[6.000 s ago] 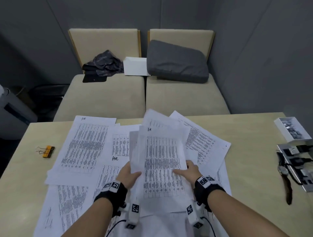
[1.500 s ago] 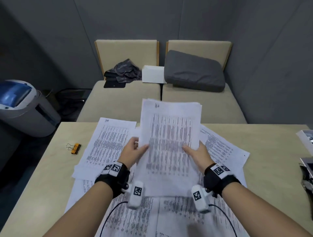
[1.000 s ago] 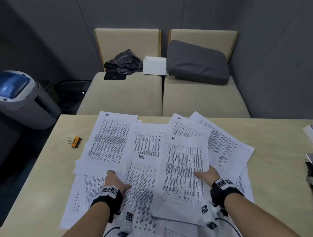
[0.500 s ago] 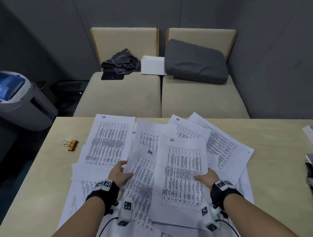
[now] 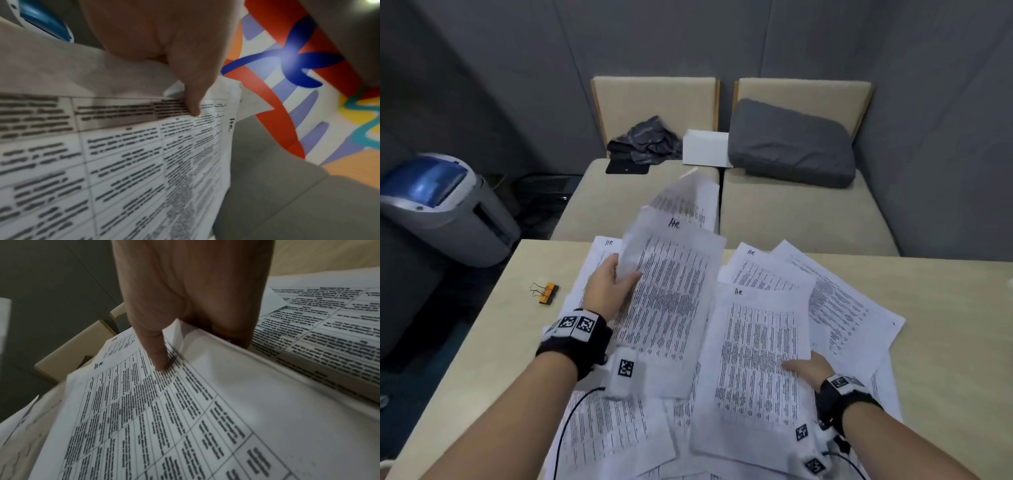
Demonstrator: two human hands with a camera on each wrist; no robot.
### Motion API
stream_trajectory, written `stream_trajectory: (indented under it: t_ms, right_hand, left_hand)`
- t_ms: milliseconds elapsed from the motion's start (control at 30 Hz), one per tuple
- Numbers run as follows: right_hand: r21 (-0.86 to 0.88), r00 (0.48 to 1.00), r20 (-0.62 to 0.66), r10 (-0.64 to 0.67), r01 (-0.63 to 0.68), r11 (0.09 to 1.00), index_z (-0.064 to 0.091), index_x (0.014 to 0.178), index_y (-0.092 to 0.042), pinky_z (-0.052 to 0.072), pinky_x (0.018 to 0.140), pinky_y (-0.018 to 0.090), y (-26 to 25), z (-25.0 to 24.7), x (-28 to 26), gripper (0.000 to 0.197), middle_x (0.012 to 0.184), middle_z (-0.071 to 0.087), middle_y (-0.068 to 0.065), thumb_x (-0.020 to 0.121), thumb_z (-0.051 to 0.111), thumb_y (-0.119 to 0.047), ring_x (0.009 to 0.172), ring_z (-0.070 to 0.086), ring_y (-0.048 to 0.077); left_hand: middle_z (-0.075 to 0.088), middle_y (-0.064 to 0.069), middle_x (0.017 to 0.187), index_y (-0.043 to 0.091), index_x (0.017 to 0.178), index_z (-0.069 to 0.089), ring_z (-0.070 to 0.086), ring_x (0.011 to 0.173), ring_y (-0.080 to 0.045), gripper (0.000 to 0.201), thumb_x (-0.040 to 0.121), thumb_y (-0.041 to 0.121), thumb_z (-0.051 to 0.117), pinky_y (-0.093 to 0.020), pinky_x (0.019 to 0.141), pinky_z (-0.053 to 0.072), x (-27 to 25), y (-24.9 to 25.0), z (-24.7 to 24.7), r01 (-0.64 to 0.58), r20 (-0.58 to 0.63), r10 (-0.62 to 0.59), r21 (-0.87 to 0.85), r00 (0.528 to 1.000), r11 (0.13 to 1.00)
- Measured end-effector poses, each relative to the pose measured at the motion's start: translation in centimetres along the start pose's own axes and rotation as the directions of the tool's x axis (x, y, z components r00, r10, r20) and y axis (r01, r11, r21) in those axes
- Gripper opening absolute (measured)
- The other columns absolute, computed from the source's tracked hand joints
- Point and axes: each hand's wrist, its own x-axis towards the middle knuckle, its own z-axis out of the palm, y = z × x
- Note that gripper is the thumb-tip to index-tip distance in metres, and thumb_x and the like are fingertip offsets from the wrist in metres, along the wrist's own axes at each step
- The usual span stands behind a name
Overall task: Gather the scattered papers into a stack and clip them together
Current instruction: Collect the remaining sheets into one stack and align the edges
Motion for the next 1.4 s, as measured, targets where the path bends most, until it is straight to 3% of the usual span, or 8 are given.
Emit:
stream_trajectory:
  t_ms: [100, 267, 433, 567, 733, 900, 1100, 1400]
  right_hand:
    - [0.093, 1.0, -0.001, 0.017, -0.017, 0.996, 0.03, 0.146, -0.003, 0.03, 0.113, 0.039, -0.7, -0.2, -0.9, 0.088, 0.151, 0.035, 0.016, 0.078, 0.07, -0.041, 0.135, 0.039, 0.031]
    - [0.273, 0.997, 0.042, 0.069, -0.078, 0.959, 0.026, 0.15, -0.012, 0.02, 0.118, 0.047, -1.2, -0.6, -1.6, 0.076, 0.157, 0.024, 0.012, 0.093, 0.03, -0.063, 0.143, 0.027, 0.031]
    - [0.428, 0.982, 0.15, 0.113, -0.168, 0.888, 0.025, 0.15, -0.029, 0.021, 0.117, 0.052, 1.3, -0.3, 1.9, 0.142, 0.156, 0.028, 0.002, 0.029, 0.038, -0.103, 0.141, 0.033, 0.026]
    - [0.522, 0.983, 0.18, 0.037, -0.128, 0.844, 0.041, 0.142, -0.035, 0.026, 0.114, 0.055, 3.9, 0.7, 5.8, 0.127, 0.149, 0.042, 0.002, 0.035, 0.034, -0.104, 0.135, 0.042, 0.026]
    - [0.507, 0.984, 0.175, -0.014, -0.078, 0.858, 0.022, 0.151, -0.031, 0.014, 0.117, 0.048, -1.5, 1.4, -1.4, 0.1, 0.158, 0.019, -0.004, 0.07, 0.043, -0.086, 0.146, 0.019, 0.023]
    - [0.166, 0.993, -0.006, -0.117, 0.116, 0.979, 0.062, 0.108, -0.006, 0.048, 0.093, 0.035, -1.3, 3.0, 0.0, 0.04, 0.12, 0.065, 0.017, 0.074, 0.08, -0.016, 0.104, 0.062, 0.028]
    - [-0.03, 0.993, -0.114, -0.028, 0.025, 0.999, 0.062, 0.113, 0.007, 0.049, 0.085, 0.033, -1.8, 4.0, 1.1, 0.036, 0.115, 0.065, 0.022, 0.082, 0.07, -0.009, 0.094, 0.06, 0.029]
    - [-0.005, 0.982, -0.184, 0.047, -0.048, 0.999, 0.052, 0.122, 0.006, 0.046, 0.088, 0.033, -1.9, 5.0, 1.4, 0.043, 0.12, 0.062, 0.017, 0.084, 0.068, -0.007, 0.112, 0.058, 0.034]
  left_hand:
    - [0.067, 0.002, 0.085, 0.01, 0.101, 0.062, 0.063, 0.078, -0.014, 0.018, 0.087, 0.02, 0.067, -0.02, 0.064, 0.049, 0.6, 2.8, -0.8, -0.032, -0.067, 0.021, -0.175, 0.998, 0.984]
    - [0.064, 0.013, 0.077, 0.019, 0.098, 0.061, 0.063, 0.06, 0.006, 0.008, 0.091, 0.025, 0.061, -0.005, 0.046, 0.042, -1.3, 5.7, 3.0, 0.11, 0.071, -0.093, -0.299, 0.993, 0.948]
    - [0.06, -0.004, 0.088, 0.014, 0.083, 0.057, 0.062, 0.1, -0.029, 0.025, 0.094, 0.037, 0.054, -0.022, 0.073, 0.039, -4.3, 3.7, 9.5, 0.312, 0.325, -0.276, -0.061, 0.905, 0.948]
    - [0.059, -0.01, 0.11, -0.001, 0.12, 0.056, 0.058, 0.101, -0.028, 0.04, 0.096, 0.03, 0.049, -0.028, 0.091, 0.045, -6.4, -0.4, 13.0, 0.444, 0.435, -0.464, 0.154, 0.772, 0.883]
    - [0.047, -0.017, 0.141, -0.002, 0.137, 0.044, 0.046, 0.129, -0.028, 0.057, 0.096, 0.039, 0.046, -0.033, 0.106, 0.035, -6.4, -3.2, 13.7, 0.421, 0.434, -0.511, 0.291, 0.742, 0.859]
    - [0.059, -0.003, 0.075, 0.015, 0.078, 0.057, 0.055, 0.067, -0.019, 0.042, 0.083, 0.056, 0.054, -0.028, 0.07, 0.044, -4.4, -4.4, 11.8, 0.459, 0.387, -0.478, 0.146, 0.789, 0.876]
    - [0.041, -0.019, 0.137, 0.013, 0.13, 0.049, 0.052, 0.118, -0.037, 0.067, 0.076, 0.046, 0.072, -0.047, 0.099, 0.046, 0.2, -9.6, 3.8, 0.508, 0.002, -0.552, 0.384, 0.834, 0.771]
    - [0.036, -0.023, 0.137, 0.008, 0.142, 0.026, 0.041, 0.125, -0.045, 0.1, 0.066, 0.041, 0.082, -0.058, 0.098, 0.042, 1.1, -16.1, -1.5, 0.649, -0.147, -0.652, 0.39, 0.744, 0.654]
